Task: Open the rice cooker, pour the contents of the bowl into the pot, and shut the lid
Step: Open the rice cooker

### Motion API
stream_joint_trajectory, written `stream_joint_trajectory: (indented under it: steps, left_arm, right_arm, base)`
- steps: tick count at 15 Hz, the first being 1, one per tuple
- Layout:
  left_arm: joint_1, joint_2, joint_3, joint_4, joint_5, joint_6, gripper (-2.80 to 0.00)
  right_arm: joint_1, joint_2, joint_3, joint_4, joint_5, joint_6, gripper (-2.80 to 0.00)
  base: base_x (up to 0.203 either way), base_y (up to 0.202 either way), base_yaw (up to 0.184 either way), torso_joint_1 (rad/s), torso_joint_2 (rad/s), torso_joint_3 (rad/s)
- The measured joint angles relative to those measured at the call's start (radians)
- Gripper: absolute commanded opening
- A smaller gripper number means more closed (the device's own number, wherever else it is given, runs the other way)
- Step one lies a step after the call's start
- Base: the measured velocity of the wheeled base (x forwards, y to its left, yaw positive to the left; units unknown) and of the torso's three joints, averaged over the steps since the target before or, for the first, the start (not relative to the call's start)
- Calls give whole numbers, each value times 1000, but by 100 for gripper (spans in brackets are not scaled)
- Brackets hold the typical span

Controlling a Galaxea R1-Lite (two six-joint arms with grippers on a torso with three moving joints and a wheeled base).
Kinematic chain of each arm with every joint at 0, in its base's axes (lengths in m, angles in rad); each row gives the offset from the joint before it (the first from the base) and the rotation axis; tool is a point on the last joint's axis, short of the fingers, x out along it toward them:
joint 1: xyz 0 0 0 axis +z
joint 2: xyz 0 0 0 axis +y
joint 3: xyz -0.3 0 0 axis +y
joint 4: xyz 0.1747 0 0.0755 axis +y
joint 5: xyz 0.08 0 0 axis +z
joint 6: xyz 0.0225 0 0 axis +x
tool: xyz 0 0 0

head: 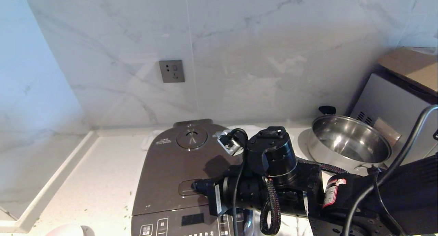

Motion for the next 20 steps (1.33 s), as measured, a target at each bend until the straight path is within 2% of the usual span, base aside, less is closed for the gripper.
stream_joint_trajectory:
  steps: [7, 12, 20]
  left_arm:
    - [0, 0, 0, 0, 0, 0, -280]
    - [0, 0, 0, 0, 0, 0, -280]
    - [0, 0, 1, -1, 0, 0, -280]
  right_arm:
    - [-2, -70, -60, 106, -8, 0, -280]
    - [-3, -86, -174, 330, -44, -3, -280]
    - [-13, -9, -262, 328, -33, 33, -280]
  base:
    - [0, 0, 0, 0, 0, 0]
    - [0, 0, 0, 0, 0, 0]
    - [0, 0, 0, 0, 0, 0]
